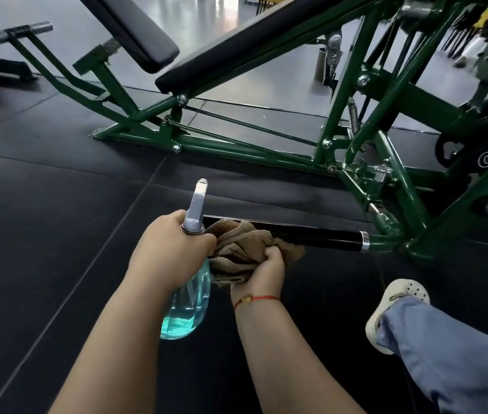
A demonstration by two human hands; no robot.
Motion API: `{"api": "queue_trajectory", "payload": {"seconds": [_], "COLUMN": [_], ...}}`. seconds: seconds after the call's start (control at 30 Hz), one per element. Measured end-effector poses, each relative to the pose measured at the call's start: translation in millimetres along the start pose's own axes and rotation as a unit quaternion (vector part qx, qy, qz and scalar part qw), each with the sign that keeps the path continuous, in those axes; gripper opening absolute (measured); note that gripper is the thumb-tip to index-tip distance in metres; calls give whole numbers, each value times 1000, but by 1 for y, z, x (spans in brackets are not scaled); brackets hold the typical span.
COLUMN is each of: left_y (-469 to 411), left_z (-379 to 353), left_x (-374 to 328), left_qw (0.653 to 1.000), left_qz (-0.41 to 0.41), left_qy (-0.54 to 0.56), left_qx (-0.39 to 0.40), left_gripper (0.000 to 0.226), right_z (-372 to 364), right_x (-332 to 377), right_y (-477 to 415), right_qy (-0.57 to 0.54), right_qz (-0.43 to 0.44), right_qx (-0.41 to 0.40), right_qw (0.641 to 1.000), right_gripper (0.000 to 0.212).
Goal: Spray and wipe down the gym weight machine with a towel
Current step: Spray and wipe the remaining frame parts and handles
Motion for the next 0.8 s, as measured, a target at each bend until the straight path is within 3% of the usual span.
{"api": "queue_trajectory", "payload": {"seconds": [0.17, 0.33, 0.53, 0.7, 0.8], "left_y": [10, 17, 26, 33, 44], "left_z": [5, 3, -2, -12, -21], "left_x": [-2, -7, -14, -24, -37], "left_qw": [1000, 999, 998, 997, 996], "left_qz": [-4, 9, 2, -16, -41], "left_qy": [2, -7, -23, -21, -6], "left_qx": [16, 40, 52, 69, 82], "left_gripper": [11, 14, 14, 17, 11], "right_z": [-4, -6, 7, 32, 49], "right_x": [-1, 0, 19, 44, 71], "right_y": [-20, -32, -18, -8, 6], "right_qy": [74, 178, 232, 264, 290], "right_qz": [-119, -101, -104, -84, -66], "right_qx": [81, 84, 70, 30, 49], "right_qw": [987, 975, 964, 960, 953], "right_gripper": [53, 38, 60, 36, 45]}}
Point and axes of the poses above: each hand's wrist, its own y-axis away from the middle knuckle, its own z-axis out of the back of the hand, x = y × z, the point moved 4 cm from there along -y, towards the middle knuckle, and after that the axes turned 10 degrees about -y, right-handed, at the moved point
